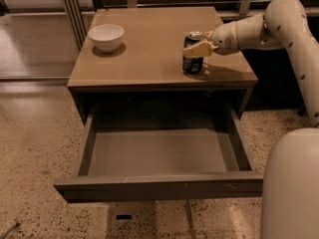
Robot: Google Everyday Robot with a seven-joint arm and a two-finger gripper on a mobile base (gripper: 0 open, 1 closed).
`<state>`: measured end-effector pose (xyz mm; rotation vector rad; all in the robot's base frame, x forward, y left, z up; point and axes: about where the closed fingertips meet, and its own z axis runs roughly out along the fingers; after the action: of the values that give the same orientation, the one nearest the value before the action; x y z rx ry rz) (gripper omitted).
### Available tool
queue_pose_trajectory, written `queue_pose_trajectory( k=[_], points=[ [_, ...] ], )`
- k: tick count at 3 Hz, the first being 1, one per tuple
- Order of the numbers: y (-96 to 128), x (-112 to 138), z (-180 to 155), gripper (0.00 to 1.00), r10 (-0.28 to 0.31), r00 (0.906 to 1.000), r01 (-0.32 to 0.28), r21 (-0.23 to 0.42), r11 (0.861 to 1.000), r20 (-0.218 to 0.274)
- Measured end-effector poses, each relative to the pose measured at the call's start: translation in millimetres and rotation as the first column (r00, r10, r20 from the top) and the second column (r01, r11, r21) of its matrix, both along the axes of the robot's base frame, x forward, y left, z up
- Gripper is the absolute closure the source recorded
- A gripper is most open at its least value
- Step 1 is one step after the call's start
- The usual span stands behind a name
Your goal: Pick pepsi can from top drawer and place on counter
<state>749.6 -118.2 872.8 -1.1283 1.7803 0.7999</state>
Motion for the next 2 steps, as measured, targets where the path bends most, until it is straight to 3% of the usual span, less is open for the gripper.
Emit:
queue_pose_trajectory(
  k=[2],
  points=[
    [0.1, 0.0, 0.0, 0.12, 0.0, 1.0, 0.0, 0.0, 1.0, 0.0]
  ],
)
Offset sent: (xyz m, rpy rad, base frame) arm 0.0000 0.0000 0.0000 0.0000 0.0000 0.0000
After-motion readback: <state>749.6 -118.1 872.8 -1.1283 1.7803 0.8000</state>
